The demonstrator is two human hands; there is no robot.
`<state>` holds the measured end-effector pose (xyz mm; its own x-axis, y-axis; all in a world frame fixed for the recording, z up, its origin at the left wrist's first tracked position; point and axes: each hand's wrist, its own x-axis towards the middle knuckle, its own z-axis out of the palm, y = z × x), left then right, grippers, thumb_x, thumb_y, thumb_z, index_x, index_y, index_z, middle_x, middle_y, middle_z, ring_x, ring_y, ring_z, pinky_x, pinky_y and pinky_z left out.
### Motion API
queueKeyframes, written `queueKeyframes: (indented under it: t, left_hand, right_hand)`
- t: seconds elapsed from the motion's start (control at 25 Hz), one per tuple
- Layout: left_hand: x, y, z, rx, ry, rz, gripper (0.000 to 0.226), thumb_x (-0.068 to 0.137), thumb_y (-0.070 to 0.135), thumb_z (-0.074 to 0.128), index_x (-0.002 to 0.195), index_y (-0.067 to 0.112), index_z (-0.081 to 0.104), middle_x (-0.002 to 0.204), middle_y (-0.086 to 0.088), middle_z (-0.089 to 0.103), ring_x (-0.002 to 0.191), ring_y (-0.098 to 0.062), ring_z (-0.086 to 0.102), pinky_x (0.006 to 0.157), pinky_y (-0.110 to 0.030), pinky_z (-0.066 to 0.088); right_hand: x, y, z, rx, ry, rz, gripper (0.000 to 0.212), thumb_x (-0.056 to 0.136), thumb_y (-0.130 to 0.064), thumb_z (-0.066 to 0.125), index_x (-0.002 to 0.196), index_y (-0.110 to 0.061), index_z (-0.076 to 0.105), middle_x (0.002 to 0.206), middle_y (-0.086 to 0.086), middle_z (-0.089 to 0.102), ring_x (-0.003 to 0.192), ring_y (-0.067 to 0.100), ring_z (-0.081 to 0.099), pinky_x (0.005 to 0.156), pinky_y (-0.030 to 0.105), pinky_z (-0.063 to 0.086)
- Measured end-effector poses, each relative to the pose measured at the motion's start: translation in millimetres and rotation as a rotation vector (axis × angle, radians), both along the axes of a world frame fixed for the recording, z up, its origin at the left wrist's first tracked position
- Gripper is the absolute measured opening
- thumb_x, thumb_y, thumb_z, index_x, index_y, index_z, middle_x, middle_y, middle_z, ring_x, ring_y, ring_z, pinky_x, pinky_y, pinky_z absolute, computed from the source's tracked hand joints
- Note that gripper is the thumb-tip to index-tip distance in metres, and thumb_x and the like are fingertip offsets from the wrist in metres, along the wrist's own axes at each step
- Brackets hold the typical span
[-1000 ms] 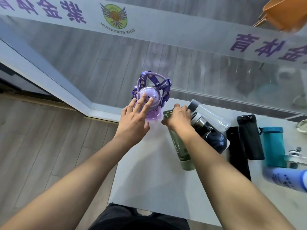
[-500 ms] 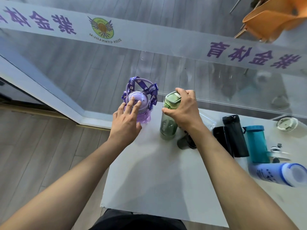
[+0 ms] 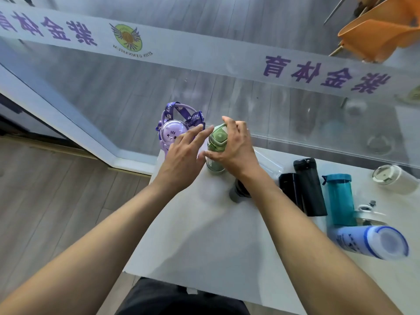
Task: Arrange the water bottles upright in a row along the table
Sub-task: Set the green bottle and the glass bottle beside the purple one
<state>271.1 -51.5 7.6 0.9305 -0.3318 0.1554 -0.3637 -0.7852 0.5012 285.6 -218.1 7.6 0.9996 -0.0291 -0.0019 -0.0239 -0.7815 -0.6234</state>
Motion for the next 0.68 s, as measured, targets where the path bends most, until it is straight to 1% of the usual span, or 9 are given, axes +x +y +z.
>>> queueKeyframes:
  t: [0.08, 0.12, 0.2, 0.28, 0.32, 0.36, 0.44, 0.56, 0.68]
  left_hand:
    - [-8.2, -13.3, 3.1, -0.024, 0.028, -0.017, 0.064, 0.091, 0.013, 0.057, 0.150, 0.029, 0.040, 0.153, -0.003, 0.042, 0.134, -0.028, 0.044, 0.111, -0.045, 0.037]
    - [-11.6, -16.7, 4.2, -0.026, 0.029, -0.031, 0.063, 0.091, 0.013, 0.058, 0.149, 0.029, 0.041, 0.153, -0.002, 0.042, 0.133, -0.028, 0.044, 0.110, -0.045, 0.037]
    - [-10.5, -19.5, 4.6, -0.042, 0.035, -0.050, 0.062, 0.090, 0.015, 0.060, 0.148, 0.029, 0.043, 0.153, -0.001, 0.041, 0.131, -0.030, 0.045, 0.108, -0.047, 0.039]
    - [-8.3, -20.6, 2.1, -0.062, 0.055, -0.031, 0.060, 0.089, 0.018, 0.063, 0.145, 0.028, 0.044, 0.153, -0.003, 0.040, 0.130, -0.034, 0.045, 0.106, -0.049, 0.040]
    - [-8.6, -21.6, 1.8, -0.082, 0.060, -0.027, 0.059, 0.088, 0.019, 0.064, 0.144, 0.026, 0.045, 0.153, -0.004, 0.039, 0.131, -0.034, 0.045, 0.107, -0.049, 0.040]
    - [-9.1, -24.0, 0.9, -0.104, 0.059, -0.029, 0.058, 0.087, 0.020, 0.066, 0.142, 0.023, 0.046, 0.152, -0.005, 0.039, 0.131, -0.034, 0.045, 0.108, -0.049, 0.039]
    - [-8.6, -28.8, 0.8, -0.128, 0.047, -0.027, 0.059, 0.085, 0.020, 0.068, 0.141, 0.019, 0.047, 0.152, -0.007, 0.040, 0.134, -0.033, 0.044, 0.111, -0.045, 0.037]
    - [-7.6, -36.4, 2.7, -0.110, 0.052, -0.022, 0.064, 0.085, 0.018, 0.071, 0.144, 0.020, 0.045, 0.154, -0.010, 0.037, 0.137, -0.031, 0.041, 0.113, -0.043, 0.036]
    - [-7.8, -41.2, 3.2, -0.085, 0.051, 0.006, 0.065, 0.086, 0.016, 0.071, 0.145, 0.025, 0.045, 0.152, -0.008, 0.038, 0.135, -0.030, 0.043, 0.111, -0.044, 0.038]
  right_hand:
    - [-9.1, -13.6, 9.0, 0.050, 0.060, 0.043, 0.108, 0.064, -0.043, 0.089, 0.153, -0.017, 0.034, 0.136, 0.010, 0.041, 0.128, 0.025, 0.045, 0.108, 0.031, 0.036]
    - [-13.6, -23.3, 15.2, 0.084, 0.074, 0.054, 0.105, 0.066, -0.039, 0.088, 0.153, -0.018, 0.033, 0.137, 0.009, 0.040, 0.128, 0.022, 0.044, 0.109, 0.028, 0.036]
    - [-23.2, -52.2, 19.3, 0.141, 0.055, 0.008, 0.088, 0.072, -0.029, 0.081, 0.150, -0.019, 0.040, 0.134, 0.007, 0.043, 0.125, 0.018, 0.047, 0.108, 0.026, 0.038]
    - [-36.8, -81.4, 14.0, 0.163, 0.029, -0.146, 0.064, 0.077, -0.019, 0.073, 0.138, -0.018, 0.053, 0.125, 0.006, 0.050, 0.114, 0.017, 0.053, 0.105, 0.032, 0.044]
    - [-44.1, -93.9, 7.9, 0.140, 0.034, -0.236, 0.053, 0.079, -0.015, 0.071, 0.131, -0.018, 0.059, 0.120, 0.006, 0.053, 0.109, 0.018, 0.056, 0.103, 0.034, 0.046]
    - [-52.1, -105.8, -0.5, 0.098, 0.062, -0.299, 0.045, 0.080, -0.013, 0.069, 0.124, -0.017, 0.062, 0.117, 0.006, 0.056, 0.106, 0.020, 0.058, 0.101, 0.032, 0.047]
    - [-63.8, -122.4, -20.2, -0.006, 0.158, -0.296, 0.036, 0.082, -0.014, 0.068, 0.118, -0.016, 0.067, 0.118, 0.009, 0.058, 0.109, 0.026, 0.059, 0.098, 0.027, 0.043]
    - [-65.7, -132.4, -48.4, -0.195, 0.340, -0.171, 0.038, 0.083, -0.028, 0.070, 0.120, -0.021, 0.065, 0.129, 0.008, 0.055, 0.119, 0.030, 0.054, 0.106, 0.034, 0.039]
    - [-52.1, -133.0, -69.1, -0.367, 0.451, -0.028, 0.053, 0.077, -0.046, 0.074, 0.125, -0.029, 0.059, 0.148, 0.007, 0.043, 0.132, 0.031, 0.044, 0.112, 0.039, 0.034]
